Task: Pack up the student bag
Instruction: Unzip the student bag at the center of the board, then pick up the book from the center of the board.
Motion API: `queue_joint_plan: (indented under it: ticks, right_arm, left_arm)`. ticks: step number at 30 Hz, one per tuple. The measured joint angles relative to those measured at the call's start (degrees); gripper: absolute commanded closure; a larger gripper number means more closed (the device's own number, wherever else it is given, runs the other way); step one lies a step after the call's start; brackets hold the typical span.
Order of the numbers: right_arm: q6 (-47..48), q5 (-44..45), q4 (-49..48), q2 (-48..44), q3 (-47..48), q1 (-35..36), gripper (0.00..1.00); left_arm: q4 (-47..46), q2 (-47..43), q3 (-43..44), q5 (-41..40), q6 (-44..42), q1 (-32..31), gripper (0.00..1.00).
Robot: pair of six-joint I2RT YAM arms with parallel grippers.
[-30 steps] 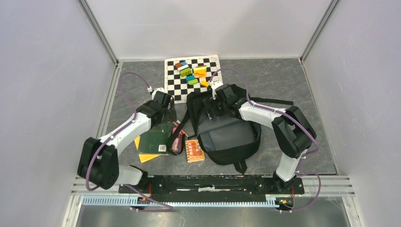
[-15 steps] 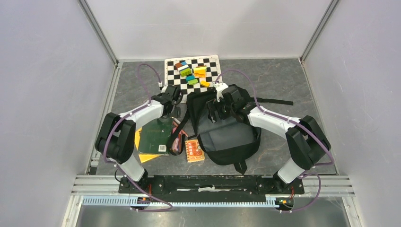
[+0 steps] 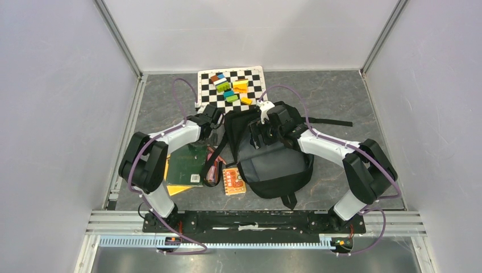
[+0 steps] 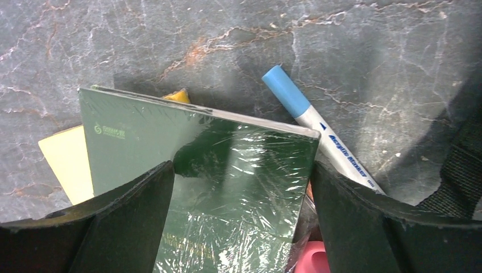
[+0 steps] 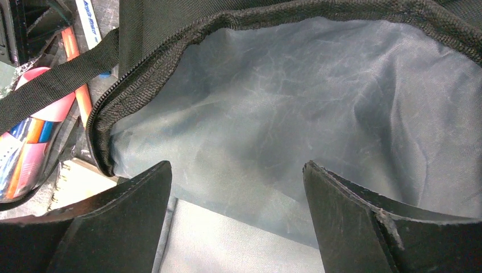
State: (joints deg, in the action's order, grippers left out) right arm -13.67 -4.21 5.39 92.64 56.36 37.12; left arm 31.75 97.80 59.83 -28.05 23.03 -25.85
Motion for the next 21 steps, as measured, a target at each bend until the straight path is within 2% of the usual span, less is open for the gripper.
queue_joint_plan:
  ticks: [4,12,14,18,21]
  right_arm:
    - [0.00,-0.13,-0.31,0.00,-0.26,0.00,0.10]
    - [-0.17,-0.22,-0.42,0.00,-0.81,0.00,0.11]
    - [-0.17,-0.31,-0.46,0.00,-0.83,0.00,0.10]
    - [-0.20,-0.33,-0.46,0.00,-0.96,0.00,0.11]
    - [-0.20,-0.35,-0.48,-0.02,-0.98,0.00,0.10]
  left_arm:
    - [0.87,0.00,0.00,-1.70,0.00,0.00,0.14]
    - [1.20,0.31,0.00,-2.14,0.00,0.00,0.14]
    - [1.11,1.03,0.04,-1.95,-0.04,0.00,0.21]
    - [1.53,2.32,1.31,-2.54,-0.37,0.00,0.45]
    - [1.31,2.38,1.68,-3.61,-1.05,0.00,0.58]
